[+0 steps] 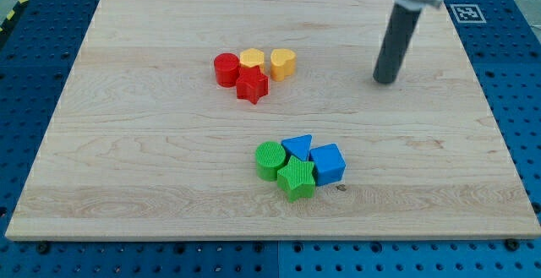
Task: Nudge the group of blocks right a bit
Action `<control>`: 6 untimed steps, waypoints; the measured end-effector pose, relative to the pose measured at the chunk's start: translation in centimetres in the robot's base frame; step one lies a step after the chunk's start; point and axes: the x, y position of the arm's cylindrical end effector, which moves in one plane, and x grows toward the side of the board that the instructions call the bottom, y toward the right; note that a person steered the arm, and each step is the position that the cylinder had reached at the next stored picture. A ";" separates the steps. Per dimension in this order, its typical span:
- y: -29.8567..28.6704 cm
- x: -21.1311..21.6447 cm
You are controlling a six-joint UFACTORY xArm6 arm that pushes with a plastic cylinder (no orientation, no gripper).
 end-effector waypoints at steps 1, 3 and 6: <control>-0.8 6.1; -7.7 5.6; -20.9 6.7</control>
